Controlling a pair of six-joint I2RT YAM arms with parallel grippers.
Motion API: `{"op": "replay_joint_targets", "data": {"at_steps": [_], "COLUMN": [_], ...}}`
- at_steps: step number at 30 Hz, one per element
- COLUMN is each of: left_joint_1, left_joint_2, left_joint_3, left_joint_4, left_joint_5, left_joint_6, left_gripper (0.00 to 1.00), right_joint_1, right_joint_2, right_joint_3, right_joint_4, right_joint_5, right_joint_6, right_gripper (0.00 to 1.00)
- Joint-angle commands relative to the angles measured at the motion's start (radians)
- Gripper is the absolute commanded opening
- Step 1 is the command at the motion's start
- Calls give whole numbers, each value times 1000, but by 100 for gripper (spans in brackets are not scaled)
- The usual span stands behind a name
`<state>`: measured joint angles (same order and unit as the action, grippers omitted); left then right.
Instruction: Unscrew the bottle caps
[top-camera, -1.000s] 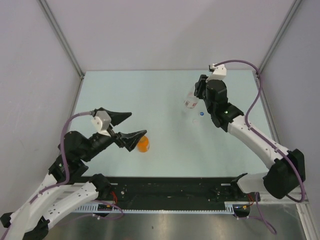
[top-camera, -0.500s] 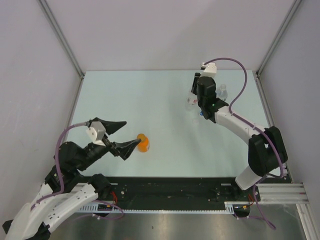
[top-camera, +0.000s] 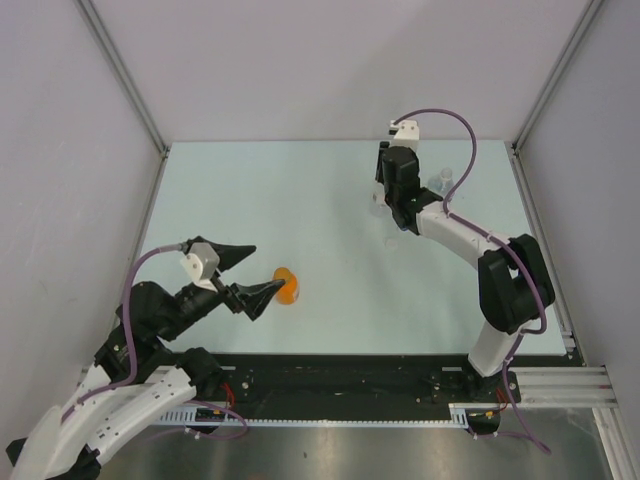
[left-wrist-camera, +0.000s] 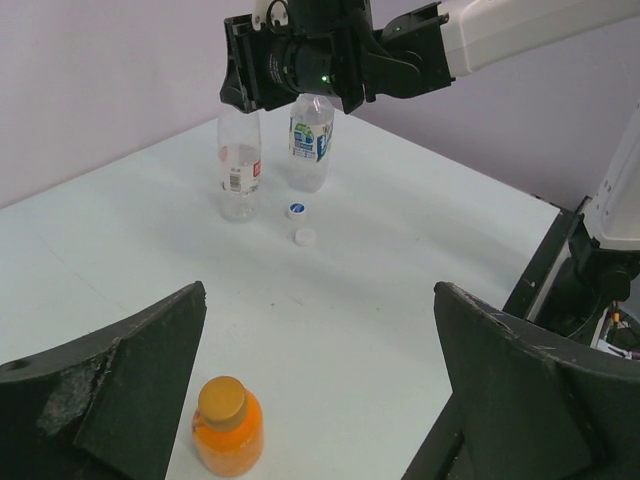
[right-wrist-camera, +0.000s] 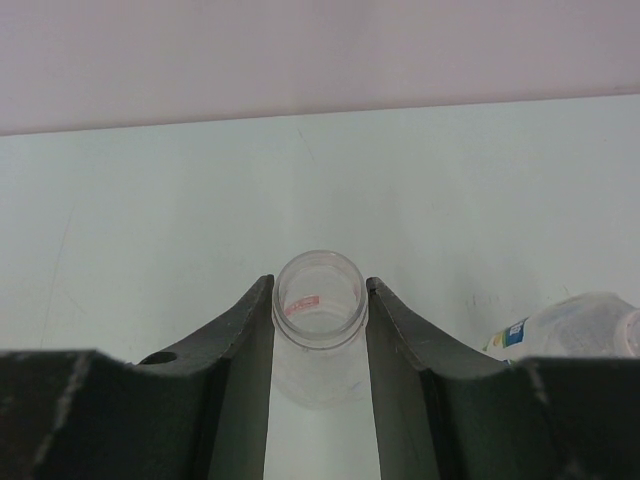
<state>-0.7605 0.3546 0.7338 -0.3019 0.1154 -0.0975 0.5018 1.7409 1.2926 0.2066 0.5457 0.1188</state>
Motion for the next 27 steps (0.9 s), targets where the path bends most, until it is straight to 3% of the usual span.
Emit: {"op": "replay_joint_targets", "data": {"at_steps": [1,14,17,20,27], "left_joint_1": [4,4,4,4,4], "left_joint_2": [23,46,44,44,44], "left_joint_3": [-2,-19,-22,-25,-31], "left_joint_4": [23,50,52,55,57], "left_joint_5": [-2,18,20,21,23], "left_joint_6": [-10,-18,-22,-22,-24], "left_gripper": [100,100,100,100,100], "right_joint_1": [-11,-26,-25,-25,-25], "right_joint_2": [14,32,28,28,22], "right_joint_3": [54,68,70,80,89], "right_joint_4": [-7,-76,-78,-90,-110], "right_joint_5": [23,-20,-27,-35,-39], "right_joint_6": [2,28,30,38,48], "right_gripper": [0,12,22,40,54]}}
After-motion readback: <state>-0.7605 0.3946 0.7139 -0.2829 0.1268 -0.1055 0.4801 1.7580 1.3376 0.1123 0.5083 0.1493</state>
